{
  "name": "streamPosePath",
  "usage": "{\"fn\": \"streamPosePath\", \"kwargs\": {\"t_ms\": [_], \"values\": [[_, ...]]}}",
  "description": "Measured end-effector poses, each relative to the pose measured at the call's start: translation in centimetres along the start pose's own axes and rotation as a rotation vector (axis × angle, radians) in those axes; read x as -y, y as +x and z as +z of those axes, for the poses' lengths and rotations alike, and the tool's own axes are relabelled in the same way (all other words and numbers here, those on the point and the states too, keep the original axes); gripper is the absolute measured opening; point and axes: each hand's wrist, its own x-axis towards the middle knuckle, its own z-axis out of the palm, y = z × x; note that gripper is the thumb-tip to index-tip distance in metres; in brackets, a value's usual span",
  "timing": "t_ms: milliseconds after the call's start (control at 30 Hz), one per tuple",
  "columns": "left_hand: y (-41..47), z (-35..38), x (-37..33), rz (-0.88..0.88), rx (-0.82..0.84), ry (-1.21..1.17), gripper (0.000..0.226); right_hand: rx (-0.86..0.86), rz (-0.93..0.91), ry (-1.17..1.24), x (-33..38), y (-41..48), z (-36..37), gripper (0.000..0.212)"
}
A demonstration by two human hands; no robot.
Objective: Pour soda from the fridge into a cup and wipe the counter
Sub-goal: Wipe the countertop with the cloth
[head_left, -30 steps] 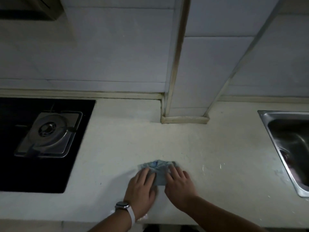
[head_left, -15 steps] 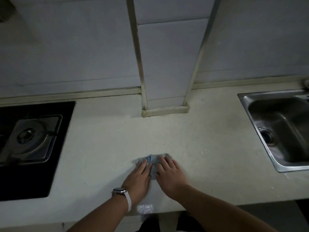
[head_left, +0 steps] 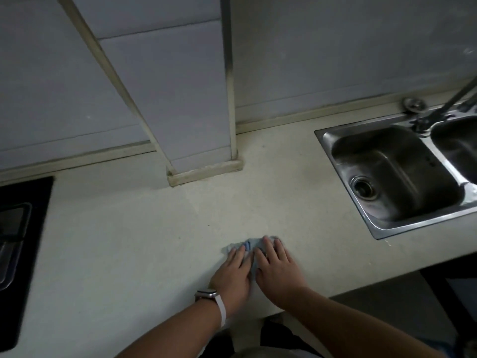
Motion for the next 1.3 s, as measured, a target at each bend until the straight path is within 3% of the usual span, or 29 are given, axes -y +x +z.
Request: {"fn": "streamPosePath", "kwargs": {"t_ms": [167,267,400,733,867,1000,1300], "values": [[2.0,0.7,-0.1,-0.01,-0.025,0.074,0.058,-0.003,0.025,0.029,-1.1,1.0,-0.8,0.062],[2.4,0.3,-0.2,-0.065,0.017,0.119,0.073,0.014,-0.002,0.033,-1.7,2.0,-0.8,0.063],[2.3,-0.3,-0.5,-0.149,-0.016,0.042,0.062,0.01,-0.071,0.018,-2.5,3.4,-1.0,0.064],[4.1,-2.1,1.6,-0.231,-0.021,0.098,0.061,0.017,-0.122,-0.014,-1.8,7.1,-2.6,0.067],[4.7,-3.2,2.0,-0.204,-0.021,0.124,0.072,0.019,-0.128,0.0,-1.6,8.3,-3.2,0.067],[5.5,-3.7,2.7,-0.202,-0.056,0.156,0.061,0.015,-0.13,-0.005,-1.4,9.3,-3.7,0.067],[7.0,-4.3,3.8,-0.185,-0.082,0.144,0.061,0.007,-0.125,0.02,-1.3,11.1,-4.4,0.064]]}}
